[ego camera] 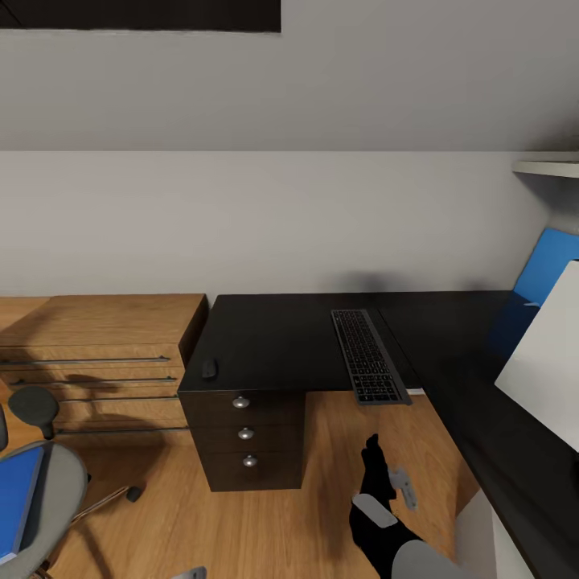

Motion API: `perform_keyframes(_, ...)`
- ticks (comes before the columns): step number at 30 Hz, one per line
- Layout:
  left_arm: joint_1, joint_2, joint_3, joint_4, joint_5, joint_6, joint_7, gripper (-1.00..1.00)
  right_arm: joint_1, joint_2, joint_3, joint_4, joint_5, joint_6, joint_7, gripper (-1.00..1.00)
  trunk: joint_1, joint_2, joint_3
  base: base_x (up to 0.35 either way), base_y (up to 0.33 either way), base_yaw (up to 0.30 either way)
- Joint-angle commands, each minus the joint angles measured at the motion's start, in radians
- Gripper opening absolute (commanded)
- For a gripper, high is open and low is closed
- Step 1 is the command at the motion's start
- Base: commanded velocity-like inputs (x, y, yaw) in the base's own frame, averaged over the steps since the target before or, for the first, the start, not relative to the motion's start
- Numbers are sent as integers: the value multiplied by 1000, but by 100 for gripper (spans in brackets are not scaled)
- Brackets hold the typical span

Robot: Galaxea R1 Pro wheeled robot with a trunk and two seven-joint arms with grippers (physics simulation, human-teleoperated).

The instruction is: In the bedroom, organize the workspace by keeping the computer under the desk, ensuring the monitor is on the desk, placing the keyboard on the desk next to the monitor, placing the mouse on the desk next to the keyboard, moving the folder from the swivel chair onto the desk next to the mouse, stacking the notebook on top of the folder with the pen on top of the notebook, and positioning the swivel chair next to the desk.

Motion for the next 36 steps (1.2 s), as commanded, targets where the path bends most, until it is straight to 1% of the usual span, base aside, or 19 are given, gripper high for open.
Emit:
perform_keyframes(1, -1, 1, -9, 0, 9, -4, 7, 100, -1, 0, 8, 19, -9, -5, 12, 100, 0, -1, -1, 0, 0, 0)
perform_keyframes(4, -1, 1, -9, 0, 9, -4, 7, 100, -1, 1, 11, 97, -4, -5, 34, 100, 0, -1, -1, 0, 0, 0)
perform_keyframes(5, -1, 0, -9, 0, 9, -4, 7, 100, -1, 1, 13, 134, 5, -5, 42, 100, 0, -1, -1, 0, 0, 0)
perform_keyframes(7, -1, -1, -10, 1, 9, -4, 7, 100, -1, 2, 16, 166, 22, -5, 49, 100, 0, -1, -1, 0, 0, 0)
perform_keyframes(8, -1, -2, -10, 1, 9, -4, 7, 100, -1, 2, 17, 181, 33, -5, 51, 100, 0, -1, -1, 0, 0, 0)
perform_keyframes(9, -1, -4, -10, 1, 9, -4, 7, 100, -1, 1, 18, 208, 61, -6, 54, 100, 0, -1, -1, 0, 0, 0)
perform_keyframes(13, -1, -7, -10, 2, 9, -4, 7, 100, 1, -1, 19, 239, 124, -10, 56, 100, 0, -1, -1, 0, 0, 0)
perform_keyframes(14, -1, -9, -10, 3, 9, -4, 7, 100, 8, -3, 20, 246, 159, -11, 56, 100, 0, -1, -1, 0, 0, 0)
perform_keyframes(15, -1, -9, -10, 3, 9, -4, 7, 100, 13, -4, 21, 248, 177, -11, 56, 100, 0, -1, -1, 0, 0, 0)
perform_keyframes(16, -1, -11, -10, 3, 9, -4, 7, 100, 42, -17, 24, 255, 285, -12, 56, 100, 0, -1, -1, 0, 0, 0)
perform_keyframes(17, -1, -11, -10, 3, 9, -4, 7, 100, 46, -21, 24, 255, 308, -13, 56, 100, 0, -1, -1, 0, 0, 0)
perform_keyframes(18, -1, -11, -10, 3, 9, -4, 7, 100, 55, -35, 24, 256, 384, -15, 55, 100, 0, -1, -1, 0, 0, 0)
perform_keyframes(21, -1, -11, -9, 3, 10, -4, 7, 100, 59, -56, 25, 258, 462, -15, 54, 100, 0, -1, -1, 0, 0, 0)
perform_keyframes(23, -1, -12, -9, 3, 10, -4, 7, 100, 61, -69, 25, 260, 505, -14, 53, 100, 0, -1, -1, 0, 0, 0)
perform_keyframes(24, -1, -12, -9, 3, 10, -4, 7, 100, 62, -79, 25, 261, 533, -13, 52, 100, 0, -1, -1, 0, 0, 0)
perform_keyframes(25, -1, -12, -9, 3, 10, -4, 7, 100, 63, -87, 25, 261, 550, -11, 51, 100, 0, -1, -1, 0, 0, 0)
perform_keyframes(26, -1, -12, -9, 4, 10, -4, 7, 100, 64, -97, 25, 261, 567, -9, 50, 100, 0, -1, -1, 0, 0, 0)
perform_keyframes(29, -1, -12, -9, 3, 10, -4, 7, 100, 74, -102, 25, 260, 581, -11, 51, 100, 0, -1, -1, 0, 0, 0)
perform_keyframes(36, -1, -12, -9, 5, 10, -4, 8, 100, 99, -105, 30, 260, 608, -11, 52, 100, 0, -1, -1, 0, 0, 0)
